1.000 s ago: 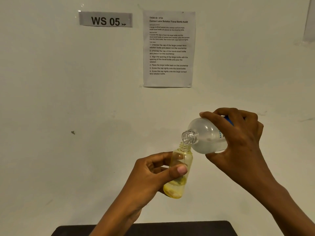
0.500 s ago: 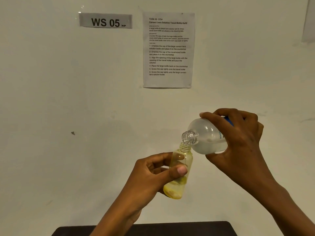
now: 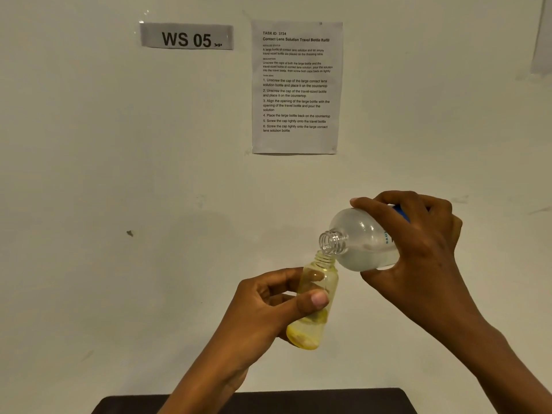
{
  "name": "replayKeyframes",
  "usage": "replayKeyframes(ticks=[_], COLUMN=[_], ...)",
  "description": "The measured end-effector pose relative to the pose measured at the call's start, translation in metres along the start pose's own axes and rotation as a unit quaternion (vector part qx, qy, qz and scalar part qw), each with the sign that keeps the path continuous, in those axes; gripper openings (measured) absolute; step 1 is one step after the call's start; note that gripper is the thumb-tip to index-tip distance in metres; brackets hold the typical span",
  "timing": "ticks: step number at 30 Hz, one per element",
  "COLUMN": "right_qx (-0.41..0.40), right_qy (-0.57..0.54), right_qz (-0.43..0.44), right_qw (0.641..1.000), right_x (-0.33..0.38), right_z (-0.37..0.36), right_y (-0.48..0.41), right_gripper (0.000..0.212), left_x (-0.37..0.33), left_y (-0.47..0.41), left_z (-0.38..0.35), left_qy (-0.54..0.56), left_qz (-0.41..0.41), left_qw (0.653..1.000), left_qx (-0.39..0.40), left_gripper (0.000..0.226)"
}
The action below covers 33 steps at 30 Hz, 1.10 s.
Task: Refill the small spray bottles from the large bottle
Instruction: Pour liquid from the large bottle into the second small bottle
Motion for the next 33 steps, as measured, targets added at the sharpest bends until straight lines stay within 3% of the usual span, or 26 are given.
replayKeyframes(ticks=[12,33], right_qx=[0.012,0.008], right_qy=[-0.008,-0.003], right_qz=[-0.004,0.002], right_qw=[1.000,1.000], right_x=[-0.0025,-0.0006], right_z=[-0.0034,-0.0034], right_y=[0.0005,-0.0003], right_gripper=[0.075,0.067], left_x=[0.0006,0.0039], left_y=[-0.0022,-0.0034], left_z=[-0.0008,0.0012], left_qy=[0.005,-0.005], left_qz=[-0.001,0.003], left_qw=[1.000,1.000], left_qx=[0.001,-0.001], left_gripper=[0.023,0.028])
Point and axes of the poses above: each hand's wrist, its own y-axis away from the middle knuckle, its own z-axis out of the back of the hand, x = y × z, the point moved 6 cm from there along -y, towards the middle knuckle, and after that the axes turned 7 degrees about -x, right-handed, at the moved point
